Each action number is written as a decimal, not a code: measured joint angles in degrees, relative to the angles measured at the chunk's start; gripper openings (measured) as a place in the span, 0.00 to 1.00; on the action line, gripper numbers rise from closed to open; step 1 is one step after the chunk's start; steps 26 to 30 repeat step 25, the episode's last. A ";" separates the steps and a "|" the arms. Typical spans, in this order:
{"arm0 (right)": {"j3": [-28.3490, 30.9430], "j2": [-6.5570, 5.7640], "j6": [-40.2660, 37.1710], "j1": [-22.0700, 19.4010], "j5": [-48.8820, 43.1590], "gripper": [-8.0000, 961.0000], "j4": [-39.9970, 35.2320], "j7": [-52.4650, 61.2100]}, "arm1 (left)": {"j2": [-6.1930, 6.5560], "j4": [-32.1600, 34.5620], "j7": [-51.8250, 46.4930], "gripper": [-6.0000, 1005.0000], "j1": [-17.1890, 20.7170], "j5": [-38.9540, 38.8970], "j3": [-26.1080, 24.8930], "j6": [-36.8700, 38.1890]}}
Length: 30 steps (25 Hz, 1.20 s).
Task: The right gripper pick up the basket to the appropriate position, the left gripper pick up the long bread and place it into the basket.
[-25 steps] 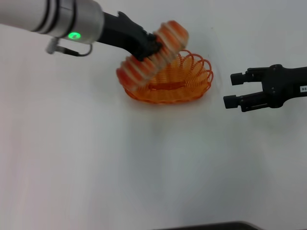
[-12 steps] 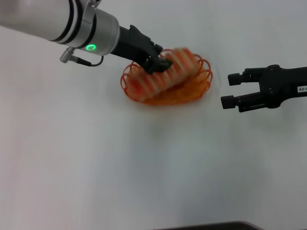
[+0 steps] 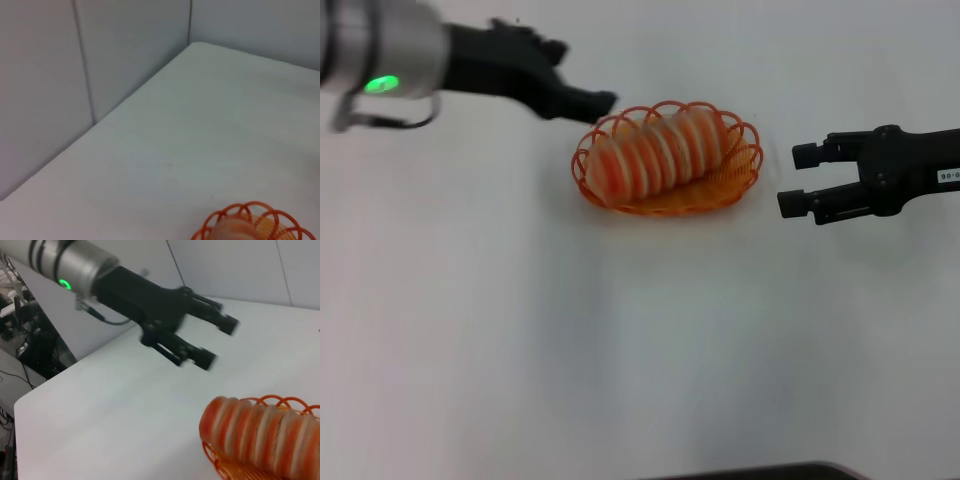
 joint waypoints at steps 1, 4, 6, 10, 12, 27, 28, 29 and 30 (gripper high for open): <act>0.10 -0.02 -0.02 0.03 0.08 0.97 0.00 0.01 | 0.02 1.15 1.32 0.65 1.68 -1.08 -2.93 2.60; 0.70 0.07 0.00 0.16 0.16 0.97 0.00 0.06 | 0.08 1.45 6.22 0.77 5.51 -4.35 -11.78 9.64; 1.01 0.18 0.03 0.38 0.21 0.97 0.00 0.07 | 0.40 -0.31 10.59 0.85 7.33 -6.20 -17.86 15.09; 1.07 0.34 -0.01 0.73 0.21 0.97 0.00 0.12 | 2.79 -8.48 19.12 0.94 9.79 -7.18 -29.05 25.17; 1.06 0.36 -0.04 0.92 0.21 0.97 0.00 0.37 | 4.37 -12.92 21.29 0.94 10.47 -7.35 -33.07 27.43; 0.69 0.30 0.45 1.63 -0.13 0.97 0.87 0.37 | 7.58 -24.04 26.38 0.94 10.13 -7.19 -40.07 30.23; 0.69 0.30 0.45 1.63 -0.13 0.97 0.87 0.37 | 7.58 -24.04 26.38 0.94 10.13 -7.19 -40.07 30.23; 0.69 0.30 0.45 1.63 -0.13 0.97 0.87 0.37 | 7.58 -24.04 26.38 0.94 10.13 -7.19 -40.07 30.23; 0.69 0.30 0.45 1.63 -0.13 0.97 0.87 0.37 | 7.58 -24.04 26.38 0.94 10.13 -7.19 -40.07 30.23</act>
